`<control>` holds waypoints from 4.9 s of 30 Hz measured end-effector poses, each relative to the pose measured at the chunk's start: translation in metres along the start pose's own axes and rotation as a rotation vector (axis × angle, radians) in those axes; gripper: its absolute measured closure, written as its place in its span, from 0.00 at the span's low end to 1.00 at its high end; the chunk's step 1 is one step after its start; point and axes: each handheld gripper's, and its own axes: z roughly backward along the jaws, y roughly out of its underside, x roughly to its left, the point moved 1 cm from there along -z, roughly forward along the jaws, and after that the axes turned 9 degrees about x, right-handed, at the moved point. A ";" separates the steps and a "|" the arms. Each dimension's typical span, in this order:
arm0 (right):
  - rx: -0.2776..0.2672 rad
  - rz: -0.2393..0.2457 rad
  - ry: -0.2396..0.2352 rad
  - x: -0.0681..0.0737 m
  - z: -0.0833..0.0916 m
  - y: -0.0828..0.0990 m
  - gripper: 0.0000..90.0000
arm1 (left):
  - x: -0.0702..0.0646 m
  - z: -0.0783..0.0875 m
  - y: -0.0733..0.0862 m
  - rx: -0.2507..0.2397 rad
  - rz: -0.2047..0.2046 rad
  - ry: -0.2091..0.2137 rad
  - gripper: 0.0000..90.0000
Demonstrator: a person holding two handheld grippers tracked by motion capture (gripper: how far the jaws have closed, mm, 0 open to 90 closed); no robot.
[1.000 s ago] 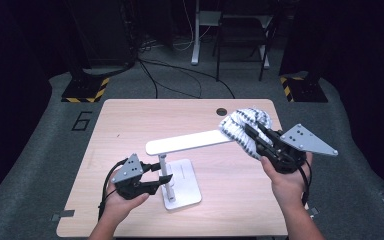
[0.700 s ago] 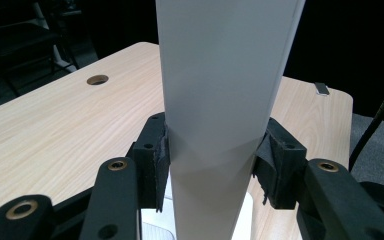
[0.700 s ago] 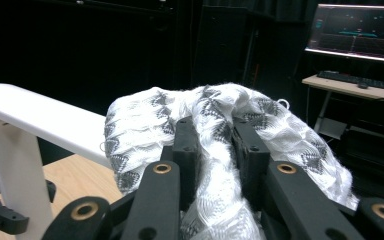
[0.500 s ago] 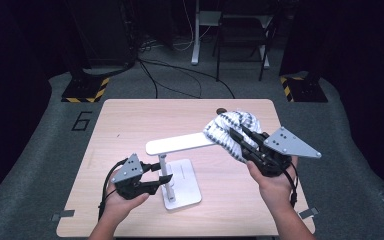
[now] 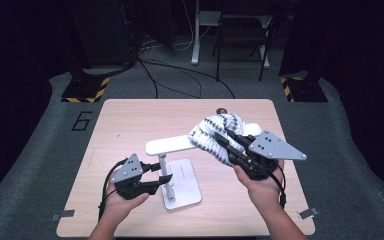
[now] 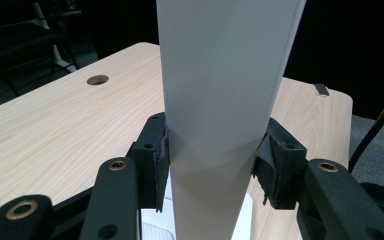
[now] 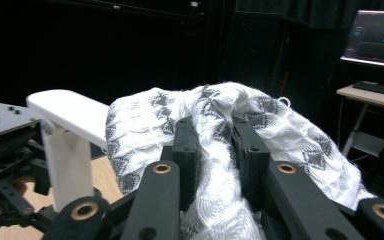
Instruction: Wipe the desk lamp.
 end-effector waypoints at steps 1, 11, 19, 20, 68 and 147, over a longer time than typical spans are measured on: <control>0.000 0.007 -0.006 0.002 0.000 0.000 0.84 | 0.000 0.000 0.000 0.000 0.001 0.000 0.59; -0.006 0.031 -0.083 0.024 -0.001 0.004 0.84 | 0.000 0.000 0.000 -0.008 0.002 -0.005 0.59; 0.002 0.055 -0.118 0.031 -0.004 0.012 0.84 | 0.001 -0.001 0.000 -0.005 -0.003 -0.013 0.59; 0.006 0.055 -0.123 0.032 -0.004 0.013 0.84 | 0.001 -0.001 0.000 -0.007 0.002 -0.011 0.59; 0.145 0.015 -0.126 0.046 -0.015 0.104 0.84 | 0.030 -0.025 -0.011 -0.040 0.010 -0.006 0.58; 0.406 0.065 -0.433 0.093 -0.108 0.200 0.57 | 0.006 0.007 0.094 0.070 0.130 -0.105 0.40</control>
